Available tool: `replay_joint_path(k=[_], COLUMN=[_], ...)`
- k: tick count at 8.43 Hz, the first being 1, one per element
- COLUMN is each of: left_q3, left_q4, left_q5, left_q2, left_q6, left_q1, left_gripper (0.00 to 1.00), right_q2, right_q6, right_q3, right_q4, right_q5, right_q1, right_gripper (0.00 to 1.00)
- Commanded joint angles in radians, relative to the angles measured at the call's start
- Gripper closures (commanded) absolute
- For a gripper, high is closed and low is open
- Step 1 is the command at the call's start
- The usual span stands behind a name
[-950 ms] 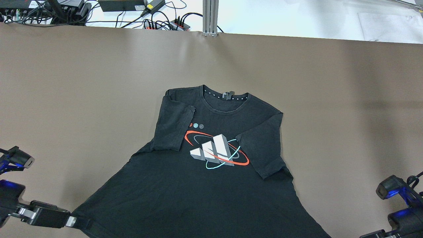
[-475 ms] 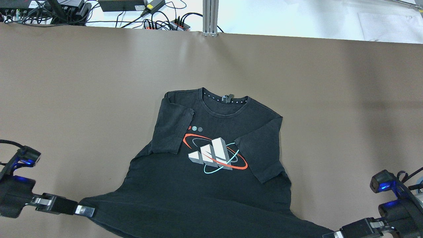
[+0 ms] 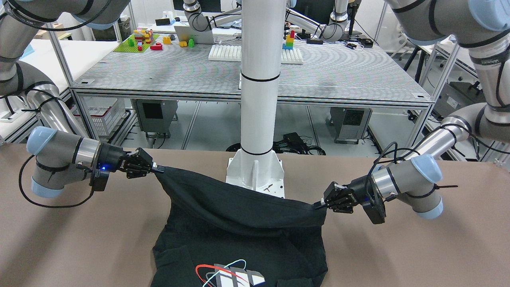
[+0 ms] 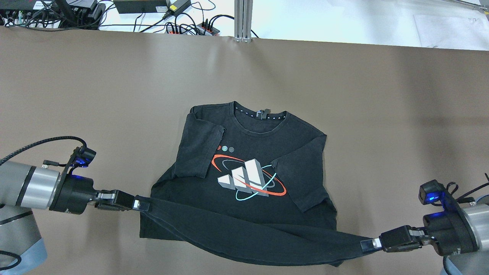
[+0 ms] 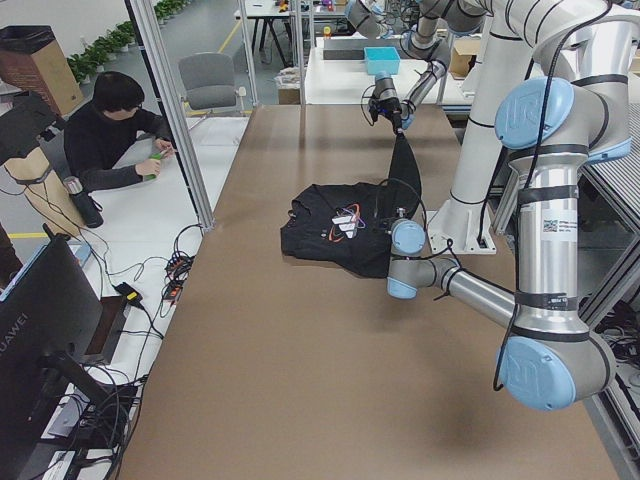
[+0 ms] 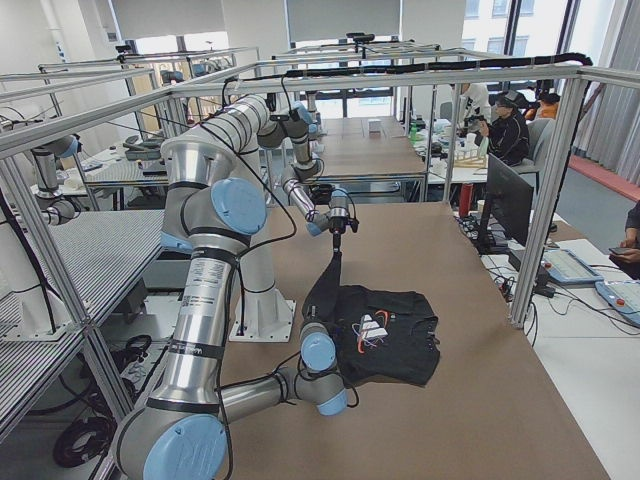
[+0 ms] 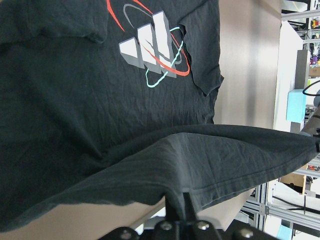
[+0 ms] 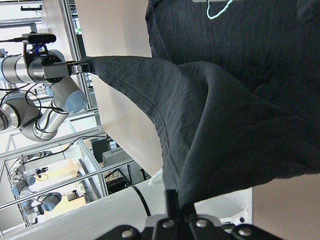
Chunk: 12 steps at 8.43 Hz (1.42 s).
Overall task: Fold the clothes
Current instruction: 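Lift the hem with both grippers and carry it toward the collar, then lay the hem over the collar with both grippers, stretching it taut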
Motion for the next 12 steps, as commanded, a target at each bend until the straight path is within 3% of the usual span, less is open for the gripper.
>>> replay_joint_path(k=[1, 2, 5, 7, 10, 12], left_q3=[0.026, 0.026, 0.070, 0.124, 0.195, 0.268], left_q4=[0.048, 0.088, 0.108, 0.107, 0.107, 0.108], left_q5=[-0.021, -0.075, -0.042, 0.068, 0.160, 0.174], left_q2=[-0.063, -0.095, -0.106, -0.115, -0.147, -0.220], left_q6=[0.000, -0.005, -0.006, -0.005, -0.008, -0.011], left_q1=[-0.099, -0.166, -0.222, -0.222, -0.218, -0.218], left_gripper=[1.00, 1.00, 1.00, 1.00, 1.00, 1.00], right_q2=[0.068, 0.083, 0.151, 0.179, 0.182, 0.238], right_q6=[-0.056, -0.056, -0.059, -0.178, -0.355, -0.374], right_q3=[-0.093, -0.104, -0.108, -0.108, -0.124, -0.216], right_q4=[-0.010, -0.013, -0.132, -0.250, -0.399, -0.395], right_q5=[-0.007, -0.016, -0.021, -0.050, -0.143, -0.165], right_q1=[0.048, 0.070, 0.176, 0.200, 0.233, 0.231], right_gripper=[1.00, 1.00, 1.00, 1.00, 1.00, 1.00])
